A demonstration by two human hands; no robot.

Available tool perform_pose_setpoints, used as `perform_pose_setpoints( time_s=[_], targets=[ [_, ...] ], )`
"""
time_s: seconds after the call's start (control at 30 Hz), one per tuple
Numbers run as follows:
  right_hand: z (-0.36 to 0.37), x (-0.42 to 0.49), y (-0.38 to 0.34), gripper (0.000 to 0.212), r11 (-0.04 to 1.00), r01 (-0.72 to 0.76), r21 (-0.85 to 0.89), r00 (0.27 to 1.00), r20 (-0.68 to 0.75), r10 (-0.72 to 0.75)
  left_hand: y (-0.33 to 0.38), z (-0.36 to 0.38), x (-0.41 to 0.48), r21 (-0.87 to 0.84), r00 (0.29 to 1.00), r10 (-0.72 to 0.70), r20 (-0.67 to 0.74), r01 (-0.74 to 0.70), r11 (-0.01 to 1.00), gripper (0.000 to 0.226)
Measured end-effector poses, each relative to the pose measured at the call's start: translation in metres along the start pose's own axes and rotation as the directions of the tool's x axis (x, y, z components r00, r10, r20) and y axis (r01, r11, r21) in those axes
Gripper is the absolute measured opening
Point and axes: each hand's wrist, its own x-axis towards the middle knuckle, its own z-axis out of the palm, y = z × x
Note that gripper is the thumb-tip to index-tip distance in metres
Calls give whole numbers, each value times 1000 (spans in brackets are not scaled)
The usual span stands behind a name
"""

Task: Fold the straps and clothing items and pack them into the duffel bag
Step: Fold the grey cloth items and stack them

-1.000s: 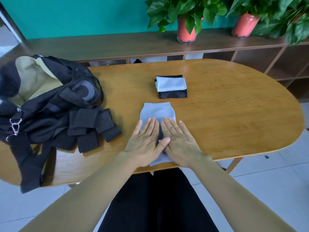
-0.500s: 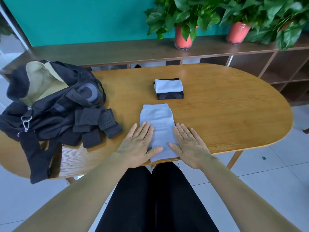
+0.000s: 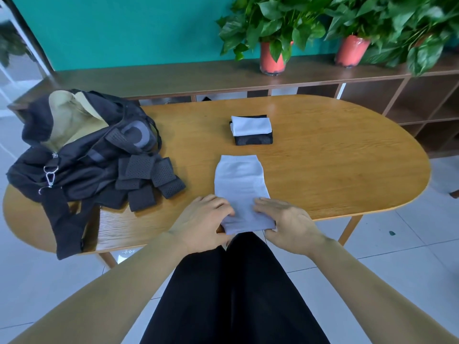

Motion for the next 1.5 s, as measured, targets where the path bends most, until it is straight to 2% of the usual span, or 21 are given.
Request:
perform_pose_setpoints(
  time_s=[0.07,0.13,0.17,0.2,0.27,0.37,0.47,0.53,0.7,0.87,0.93,1.03,1.1,1.17,1.23,1.3,1.33,1.4,1.5],
  targets=[
    [-5,4,-1,33,987,-113,117,993,-26,117,0,0,2,-165,994,-103,-33,97,981,31],
    [-11,13,-1,8,922,-232,311,967,-27,252,-1,-1,5,-370,958,-280,-58,240,897,37],
    [-13,18,-2,9,872,-265,412,954,-20,299,-2,-2,8,-456,931,-362,-52,300,838,43],
    [-14,23,-2,19,815,-293,501,937,-20,349,-2,-3,12,-513,907,-420,-43,340,788,45],
    [-13,34,-3,25,713,-347,609,890,-26,456,-2,-6,21,-549,876,-482,-22,393,738,47],
    [-4,51,-4,35,686,-427,589,823,-61,565,-7,-5,35,-560,843,-539,-4,444,699,52],
    [5,57,-4,42,710,-517,478,758,-131,639,-15,0,45,-522,811,-584,25,509,685,52],
    [8,59,-4,40,729,-556,401,739,-165,654,-19,3,48,-486,788,-614,47,555,675,48],
    [13,61,-4,32,787,-573,228,750,-240,616,-18,5,55,-392,756,-651,62,618,681,29],
    [18,56,-5,28,846,-527,80,782,-345,519,-14,3,57,-255,764,-645,10,625,738,37],
    [19,55,-7,25,854,-518,52,783,-374,498,-11,1,56,-185,769,-639,-3,628,756,39],
    [20,56,-7,19,846,-522,110,765,-378,522,-9,-2,54,-148,778,-625,-56,613,776,39],
    [19,56,-6,21,829,-523,197,755,-346,558,-10,-1,50,-192,813,-555,-179,524,830,32],
    [17,55,-4,27,814,-504,290,745,-331,579,-11,2,45,-179,859,-395,-325,354,918,19],
    [17,52,-8,30,852,-439,286,743,-418,523,-9,3,42,-96,895,-251,-370,232,968,14],
    [19,49,-15,34,940,-322,114,788,-518,333,-5,3,41,-42,950,-157,-270,152,988,30],
    [20,49,-18,38,965,-262,23,826,-512,237,-2,4,42,-30,970,-136,-199,133,991,39],
    [23,50,-21,48,980,-172,-97,908,-402,120,0,5,42,-13,988,-133,-82,132,991,54],
    [25,48,-18,61,975,-108,-194,967,-250,57,3,7,42,-11,988,-152,1,152,988,65]
  ],
)
